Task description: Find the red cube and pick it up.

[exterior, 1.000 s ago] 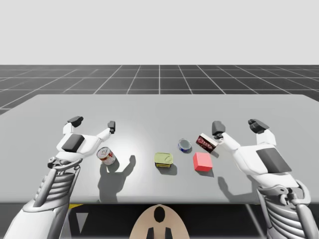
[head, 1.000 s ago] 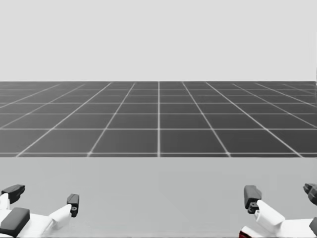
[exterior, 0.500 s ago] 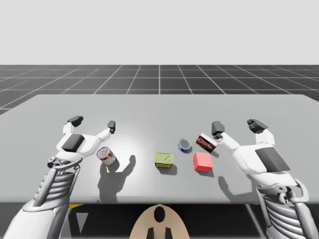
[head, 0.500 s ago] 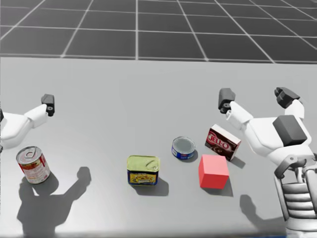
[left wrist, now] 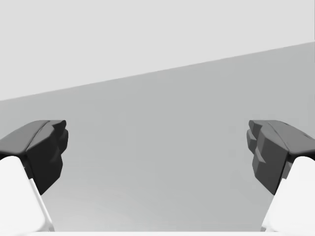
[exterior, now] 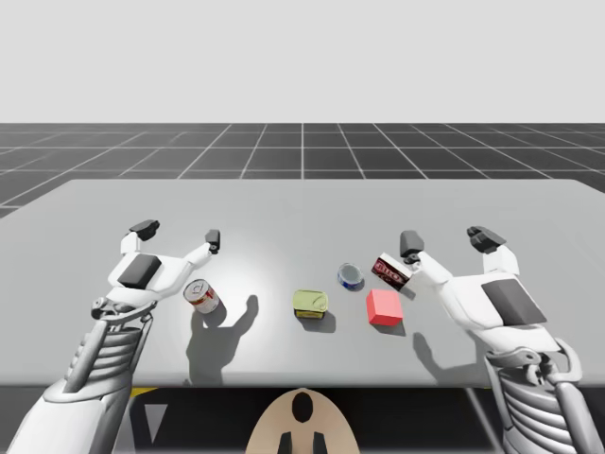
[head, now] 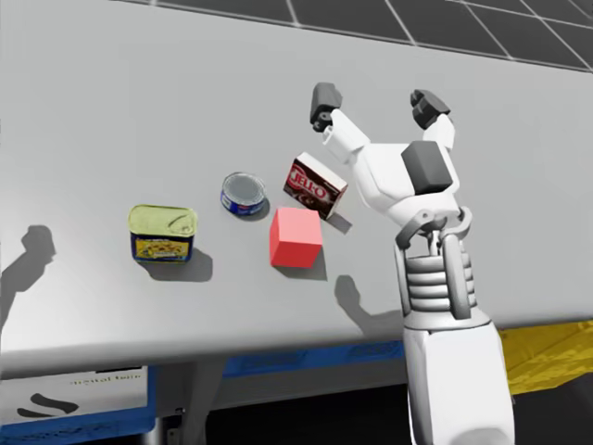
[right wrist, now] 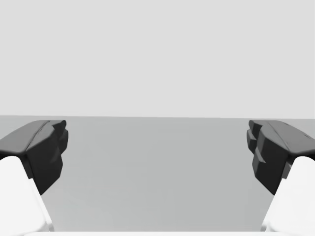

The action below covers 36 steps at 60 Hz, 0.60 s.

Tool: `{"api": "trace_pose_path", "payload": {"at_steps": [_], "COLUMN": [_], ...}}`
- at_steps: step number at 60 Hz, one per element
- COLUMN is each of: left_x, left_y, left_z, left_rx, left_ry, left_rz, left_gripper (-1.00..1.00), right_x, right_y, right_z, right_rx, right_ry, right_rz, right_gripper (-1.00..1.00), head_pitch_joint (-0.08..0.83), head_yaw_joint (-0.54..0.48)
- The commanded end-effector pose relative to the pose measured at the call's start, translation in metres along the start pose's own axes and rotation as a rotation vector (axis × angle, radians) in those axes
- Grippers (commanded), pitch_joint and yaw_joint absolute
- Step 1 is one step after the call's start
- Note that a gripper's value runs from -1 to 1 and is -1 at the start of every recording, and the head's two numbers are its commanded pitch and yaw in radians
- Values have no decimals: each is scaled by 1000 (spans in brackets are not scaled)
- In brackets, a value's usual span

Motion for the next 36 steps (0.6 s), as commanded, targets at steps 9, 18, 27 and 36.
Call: {"api": "trace_pose_path", "payload": {"at_steps": [9, 18, 27, 36], "left_x": [1, 1, 1, 1], "left_y": [0, 1, 2, 3], "left_z": [0, 1, 1, 1], "left_rx": [3, 4, 3, 4], "left_ry": [2, 2, 3, 3], "left_rz": [14, 20, 23, 25], "left_gripper": [-1000, -1000, -1000, -1000], "right_x": [11, 16, 12, -3], "right_y": [10, 22, 48, 66], "right_z": [12, 35, 57, 80], "right_rx": [-49, -80, -43, -38], "right_ry": [-11, -10, -1, 55], "right_rz": [-20, 4, -27, -111], "right_gripper": [-1000, -1000, -1000, -1000], "head_pitch_joint": [739, 740, 737, 742], "head_yaw_joint": [-331, -335, -335, -337]}}
